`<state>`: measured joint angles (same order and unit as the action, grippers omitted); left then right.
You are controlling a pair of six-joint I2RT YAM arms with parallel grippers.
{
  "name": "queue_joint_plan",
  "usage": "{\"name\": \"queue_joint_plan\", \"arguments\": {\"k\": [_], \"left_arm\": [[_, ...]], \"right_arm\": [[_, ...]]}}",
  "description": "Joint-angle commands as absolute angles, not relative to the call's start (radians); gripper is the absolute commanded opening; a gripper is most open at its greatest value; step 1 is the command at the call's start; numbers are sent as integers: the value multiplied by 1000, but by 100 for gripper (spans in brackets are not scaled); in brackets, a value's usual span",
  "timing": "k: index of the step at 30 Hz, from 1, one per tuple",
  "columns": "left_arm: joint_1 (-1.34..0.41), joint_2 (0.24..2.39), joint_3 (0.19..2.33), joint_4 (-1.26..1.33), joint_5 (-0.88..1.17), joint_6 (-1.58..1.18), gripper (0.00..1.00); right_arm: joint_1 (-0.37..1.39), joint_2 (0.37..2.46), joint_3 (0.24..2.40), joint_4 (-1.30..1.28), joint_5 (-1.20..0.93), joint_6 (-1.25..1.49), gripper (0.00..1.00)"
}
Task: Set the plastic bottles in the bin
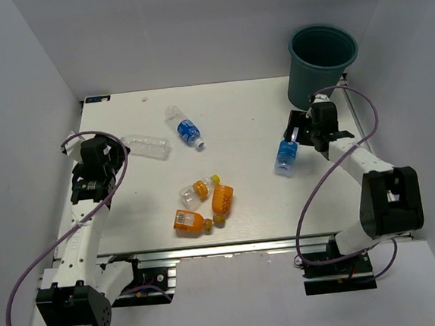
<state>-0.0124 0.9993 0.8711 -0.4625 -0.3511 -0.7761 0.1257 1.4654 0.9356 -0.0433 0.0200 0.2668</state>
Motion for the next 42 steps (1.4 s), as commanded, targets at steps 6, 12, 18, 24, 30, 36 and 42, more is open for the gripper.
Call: {"name": "queue_joint_plan", "arguments": {"k": [6,12,18,24,30,36,42], "left_arm": [[-14,988,867,-440,-345,-779,98],[-14,980,861,-433,-342,-785,98],[-14,980,861,-437,-341,-787,98],[-14,970,862,-449,-353,-785,98],[-15,977,857,-451,-356,-784,98],[-14,988,870,-457,-380,-781,98],[-14,991,884,-477,-414,-776,98]], "right_arm": [[215,1672,1006,-112,165,419,89],[244,1712,1008,-132,275,445,67],[272,1632,1100,-23,7,255,41],[265,1603,1432,-83,-167,68,42],[215,1632,1663,52,203,6,43],[86,1811,1845,212,354,6,45],[48,2064,2176,140,374,-58,87]]}}
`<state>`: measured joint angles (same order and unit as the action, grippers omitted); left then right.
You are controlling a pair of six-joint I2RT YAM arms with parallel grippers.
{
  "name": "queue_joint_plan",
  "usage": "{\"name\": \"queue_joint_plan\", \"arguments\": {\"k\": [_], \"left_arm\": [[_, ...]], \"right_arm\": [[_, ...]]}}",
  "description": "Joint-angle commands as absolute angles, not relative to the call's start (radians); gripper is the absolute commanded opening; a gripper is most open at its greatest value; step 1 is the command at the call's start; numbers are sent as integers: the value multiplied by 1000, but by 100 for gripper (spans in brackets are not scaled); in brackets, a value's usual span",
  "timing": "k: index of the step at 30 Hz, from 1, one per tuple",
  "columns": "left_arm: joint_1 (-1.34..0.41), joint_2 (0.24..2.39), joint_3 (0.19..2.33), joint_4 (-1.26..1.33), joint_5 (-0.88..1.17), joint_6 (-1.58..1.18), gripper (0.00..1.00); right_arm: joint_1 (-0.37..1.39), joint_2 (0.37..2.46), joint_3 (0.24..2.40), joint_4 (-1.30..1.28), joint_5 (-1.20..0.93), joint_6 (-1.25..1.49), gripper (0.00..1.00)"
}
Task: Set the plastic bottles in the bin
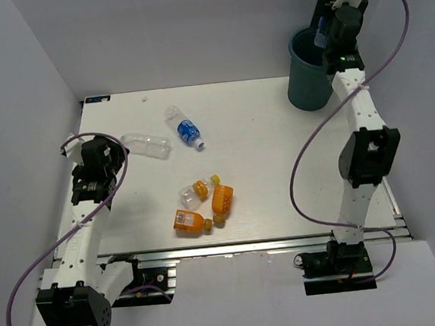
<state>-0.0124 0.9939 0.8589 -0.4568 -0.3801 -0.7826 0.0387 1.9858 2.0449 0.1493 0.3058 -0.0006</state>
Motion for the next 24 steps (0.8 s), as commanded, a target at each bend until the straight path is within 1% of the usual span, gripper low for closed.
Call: {"name": "queue_joint_plan", "arguments": {"k": [1,3,5,7,8,9,10,12,13,14,16,17,18,20,21,24], "left_arm": [[-14,989,884,-479,-417,-775,98],[-14,985,881,-480,-423,-775,98],[-14,988,877,-476,-426,-778,98],[-14,994,882,-472,-422,-778,98],[-14,1000,885,-472,-419,-778,98],[-14,1012,891,-474,-416,-775,98],[-14,1019,903,-477,-402,-770,98],[-14,1026,904,-472,-396,-772,98],[-15,1026,896,-465,-393,-773,98],[-14,1025,890,-447,-387,-776,98],[-14,1025,879,-431,-371,-776,98],[-14,1026,874,-423,-347,-776,98],[-14,1029,873,-411,-338,-773,98],[-14,1040,871,-399,-321,-770,98],[-14,1043,870,-396,-307,-770,98],[-14,1051,856,-376,-263,-775,98]], "right_arm": [[48,2089,2213,109,389,-78,89],[46,2118,2262,75,376,-97,89],[48,2076,2235,54,322,-98,89],[48,2021,2125,83,263,-97,89],[49,1961,2094,81,232,-98,89],[54,1932,2065,63,134,-103,89],[70,1861,2010,-13,51,-101,89],[103,1780,1924,-89,31,-75,89],[123,1729,1858,-101,28,-58,89],[168,1626,1694,-103,23,-28,89],[215,1524,1510,-42,23,29,89],[257,1435,1345,-22,18,61,89],[277,1398,1269,20,17,146,89],[351,1309,1150,25,12,211,89],[383,1289,1056,28,21,254,89],[503,1244,930,37,12,284,89]]}}
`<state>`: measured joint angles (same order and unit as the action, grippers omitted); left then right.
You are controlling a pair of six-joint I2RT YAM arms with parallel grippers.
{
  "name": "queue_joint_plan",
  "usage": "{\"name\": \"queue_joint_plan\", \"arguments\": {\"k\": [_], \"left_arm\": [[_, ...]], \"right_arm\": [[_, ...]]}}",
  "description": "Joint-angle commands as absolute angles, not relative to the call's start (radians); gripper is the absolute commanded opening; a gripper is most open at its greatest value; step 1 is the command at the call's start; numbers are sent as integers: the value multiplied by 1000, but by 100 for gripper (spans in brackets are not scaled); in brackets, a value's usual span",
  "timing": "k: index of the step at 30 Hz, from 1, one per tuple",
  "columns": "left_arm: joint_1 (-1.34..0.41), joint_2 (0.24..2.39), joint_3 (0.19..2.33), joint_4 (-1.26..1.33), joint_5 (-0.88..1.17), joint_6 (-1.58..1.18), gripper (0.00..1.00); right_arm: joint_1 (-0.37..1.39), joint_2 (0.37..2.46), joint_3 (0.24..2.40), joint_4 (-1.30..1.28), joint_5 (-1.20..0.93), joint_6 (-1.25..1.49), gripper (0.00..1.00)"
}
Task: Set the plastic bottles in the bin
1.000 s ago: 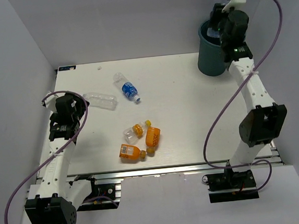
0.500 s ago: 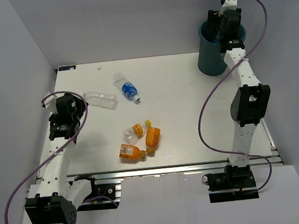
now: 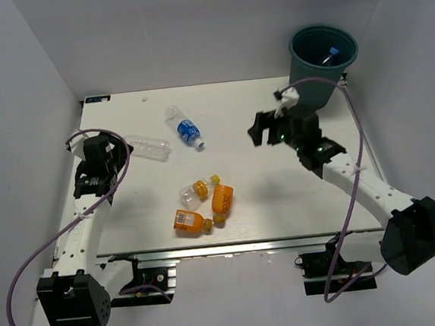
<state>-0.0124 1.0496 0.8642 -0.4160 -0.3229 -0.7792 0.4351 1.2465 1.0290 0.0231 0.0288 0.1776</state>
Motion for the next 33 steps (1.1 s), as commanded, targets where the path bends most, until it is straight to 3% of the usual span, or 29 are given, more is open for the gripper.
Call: {"name": "queue_joint_plan", "arguments": {"k": [1,7,13,27,33], "left_arm": [[-15,1049,848,-365,-250,-776,98],[-15,1043,830,-356,-227,-779,98],[-15,1008,807,-334,-199,-779,98],[-15,996,790,-325,-198,-779,98],[-15,1000,787,-324,-198,-778,98]], "right_arm": [[553,1238,899,63,-12,335,89],[786,1247,715,129,75,579,89],[900,1325,667,170,133,730,89],[950,1520,712,271,117,815,89],[953,1583,724,288,97,822,72]]}}
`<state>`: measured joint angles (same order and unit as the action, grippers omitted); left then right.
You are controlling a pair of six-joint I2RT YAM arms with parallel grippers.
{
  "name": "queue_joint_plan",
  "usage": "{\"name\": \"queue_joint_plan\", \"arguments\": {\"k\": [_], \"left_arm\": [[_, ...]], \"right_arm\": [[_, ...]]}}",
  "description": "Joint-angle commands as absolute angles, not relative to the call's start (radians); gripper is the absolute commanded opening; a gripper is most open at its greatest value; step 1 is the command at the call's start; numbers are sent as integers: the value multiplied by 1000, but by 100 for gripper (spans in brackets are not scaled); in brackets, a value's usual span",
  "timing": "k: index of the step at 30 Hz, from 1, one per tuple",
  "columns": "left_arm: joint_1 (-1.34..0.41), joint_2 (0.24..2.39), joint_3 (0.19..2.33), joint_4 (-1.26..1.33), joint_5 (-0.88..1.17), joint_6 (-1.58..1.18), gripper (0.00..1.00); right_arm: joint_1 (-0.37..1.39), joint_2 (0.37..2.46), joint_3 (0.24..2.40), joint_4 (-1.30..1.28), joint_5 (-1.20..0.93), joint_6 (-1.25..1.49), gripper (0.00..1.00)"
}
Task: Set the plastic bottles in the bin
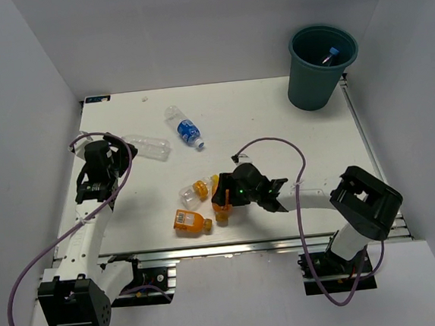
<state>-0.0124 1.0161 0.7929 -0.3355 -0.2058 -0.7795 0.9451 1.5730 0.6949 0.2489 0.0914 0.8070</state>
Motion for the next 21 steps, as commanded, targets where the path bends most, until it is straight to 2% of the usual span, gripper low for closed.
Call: {"name": "queue_joint_plan", "arguments": {"k": [1,2,6,9,12,16,17,21], "left_arm": [[-15,1002,787,-324,-201,-779,98],[-14,1002,787,-324,-202,-779,98],[-15,1002,788,-328,-206,-778,98],[-14,997,787,-328,-207,-778,98],[-14,997,788,-328,-212,-778,98],[-14,999,787,-328,-216,-779,98],[-15,1002,787,-328,-216,-779,98],[-15,1012,793,-336,-219,-776,98]], "right_arm": [[953,1579,723,291,104,822,70],[953,1574,718,302,121,825,67],[953,1525,677,331,167,827,42],[945,1457,673,304,241,749,30],[922,1337,704,282,336,625,27],[829,1232,779,247,513,427,28],[790,1220,814,221,569,407,28],[489,1204,1027,207,476,304,28]]}}
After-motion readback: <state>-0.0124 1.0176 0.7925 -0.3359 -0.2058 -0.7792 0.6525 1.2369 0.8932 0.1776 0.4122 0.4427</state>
